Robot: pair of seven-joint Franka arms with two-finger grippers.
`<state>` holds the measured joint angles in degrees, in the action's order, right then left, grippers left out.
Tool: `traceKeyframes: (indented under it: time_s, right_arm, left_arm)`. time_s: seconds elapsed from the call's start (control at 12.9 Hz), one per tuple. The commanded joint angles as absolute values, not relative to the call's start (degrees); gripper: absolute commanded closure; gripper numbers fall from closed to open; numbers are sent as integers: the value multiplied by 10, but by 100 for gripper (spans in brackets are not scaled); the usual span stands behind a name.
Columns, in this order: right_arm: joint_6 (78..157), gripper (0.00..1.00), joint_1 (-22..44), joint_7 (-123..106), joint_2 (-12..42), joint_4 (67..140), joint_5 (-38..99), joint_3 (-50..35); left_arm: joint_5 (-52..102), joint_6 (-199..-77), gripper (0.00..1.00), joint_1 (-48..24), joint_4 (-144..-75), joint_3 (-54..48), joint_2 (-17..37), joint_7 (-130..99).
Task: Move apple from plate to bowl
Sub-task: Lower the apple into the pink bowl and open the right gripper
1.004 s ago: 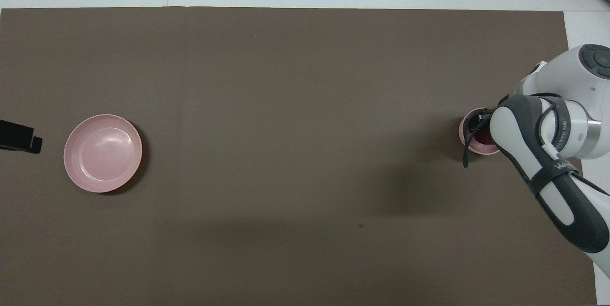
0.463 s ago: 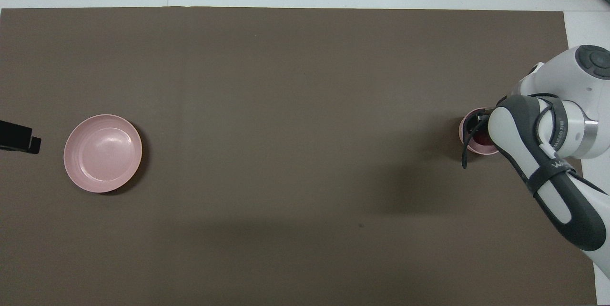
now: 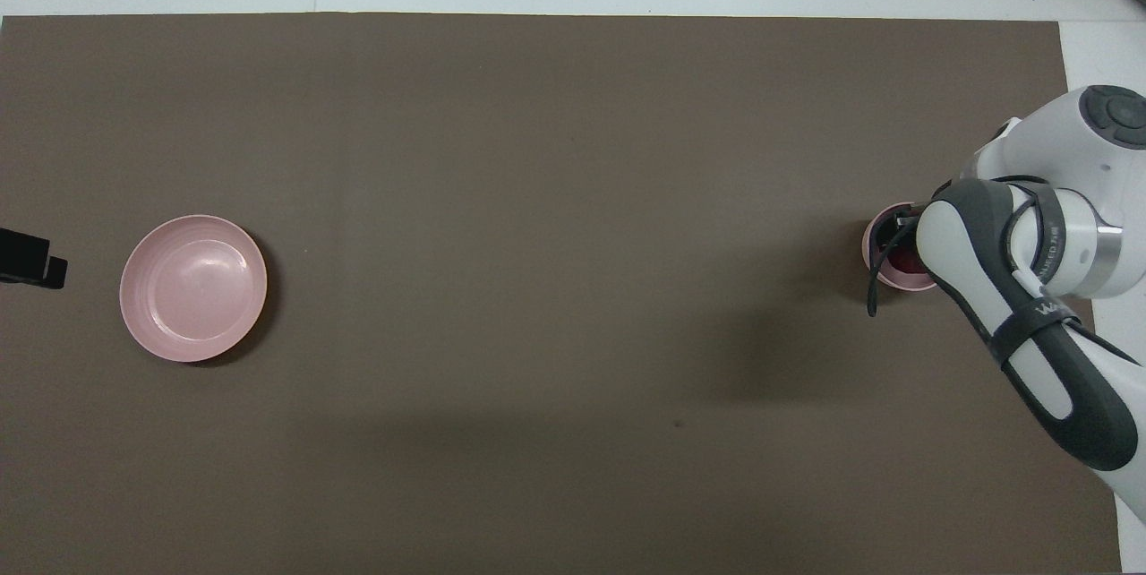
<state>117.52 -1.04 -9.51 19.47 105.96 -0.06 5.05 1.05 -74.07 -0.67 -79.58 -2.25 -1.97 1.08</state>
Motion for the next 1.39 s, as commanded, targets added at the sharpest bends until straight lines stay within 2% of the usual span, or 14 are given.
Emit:
traceKeyframes:
  time_s: [0.0, 0.08, 0.23, 0.54, 0.62, 0.77, 1.31]
  right_arm:
    - [1189, 57, -13, -86, 195, 1064, -11, 47]
    - [1189, 52, -13, -86, 195, 1064, -11, 47]
    - [1188, 35, -13, -86, 195, 1064, -11, 47]
    - [1188, 16, -13, -83, 196, 1063, -11, 47]
    - [1188, 7, -13, -82, 196, 1063, -11, 47]
    - [1188, 0, -13, -82, 196, 1063, -11, 47]
    - [1175, 0, -11, -83, 189, 1050, -11, 47]
  left_arm:
    - [-3, -737, 0, -4, -812, -24, -33, 21]
    - [-11, -737, 0, -4, -812, -25, -34, 29]
    - [-12, -737, 0, -4, -812, -23, -36, 40]
    - [-10, -737, 0, -4, -811, -22, -35, 36]
    - [-8, -737, 0, -4, -811, -22, -35, 36]
    - [-8, -737, 0, -4, -811, -22, -35, 36]
    - [-8, -737, 0, -4, -811, -22, -35, 36]
